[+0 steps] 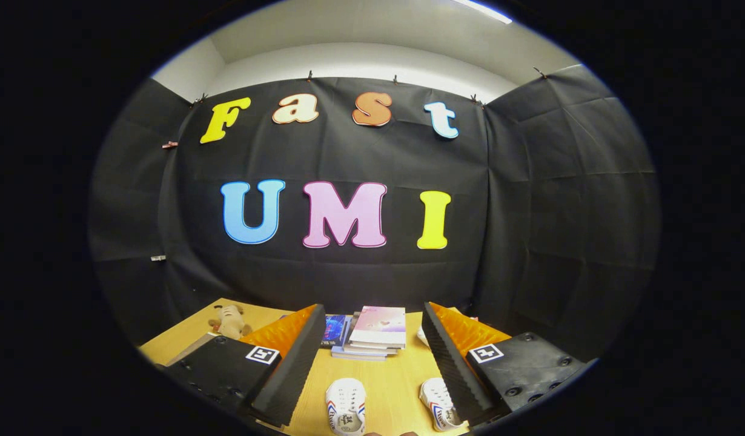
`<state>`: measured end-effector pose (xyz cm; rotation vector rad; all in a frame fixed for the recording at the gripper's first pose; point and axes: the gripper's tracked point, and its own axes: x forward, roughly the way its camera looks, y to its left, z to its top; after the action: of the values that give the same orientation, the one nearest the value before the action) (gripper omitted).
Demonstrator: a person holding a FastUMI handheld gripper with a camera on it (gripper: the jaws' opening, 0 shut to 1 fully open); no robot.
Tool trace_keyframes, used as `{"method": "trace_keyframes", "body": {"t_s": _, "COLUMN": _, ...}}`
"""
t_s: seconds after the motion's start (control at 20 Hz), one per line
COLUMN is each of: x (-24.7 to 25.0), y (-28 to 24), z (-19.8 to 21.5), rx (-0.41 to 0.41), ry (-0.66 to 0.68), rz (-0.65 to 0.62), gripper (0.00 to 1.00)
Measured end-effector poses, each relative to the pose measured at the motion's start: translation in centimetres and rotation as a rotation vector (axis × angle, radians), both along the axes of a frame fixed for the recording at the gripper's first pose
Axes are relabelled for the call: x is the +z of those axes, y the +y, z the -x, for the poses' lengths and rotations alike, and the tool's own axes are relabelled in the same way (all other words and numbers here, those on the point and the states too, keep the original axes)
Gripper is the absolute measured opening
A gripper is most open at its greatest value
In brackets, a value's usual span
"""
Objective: Open the storage box then place both shoes into the box .Put the left shoe in first, then the right shoe, with the right side of both shoes facing outward in a uniform manner.
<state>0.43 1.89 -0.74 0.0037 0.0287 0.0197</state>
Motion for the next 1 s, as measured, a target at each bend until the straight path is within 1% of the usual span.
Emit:
{"method": "trace_keyframes", "body": {"t_s": 0.55, "x": -2.4, "y": 1.4, "z": -1.0, "rx": 0.031, "ry": 0.070, "rz": 0.006, "gripper": 0.98}}
{"method": "trace_keyframes", "body": {"t_s": 0.8, "x": -5.7, "y": 2.6, "z": -1.2, "rx": 0.115, "ry": 0.188, "rz": -0.007, "gripper": 0.98}}
{"method": "trace_keyframes", "body": {"t_s": 0.95, "x": -7.7, "y": 3.8, "z": -1.1, "rx": 0.190, "ry": 0.262, "rz": -0.077, "gripper": 0.98}}
{"method": "trace_keyframes", "body": {"t_s": 1.0, "x": -8.3, "y": 4.5, "z": -0.9, "rx": 0.229, "ry": 0.289, "rz": -0.114, "gripper": 0.98}}
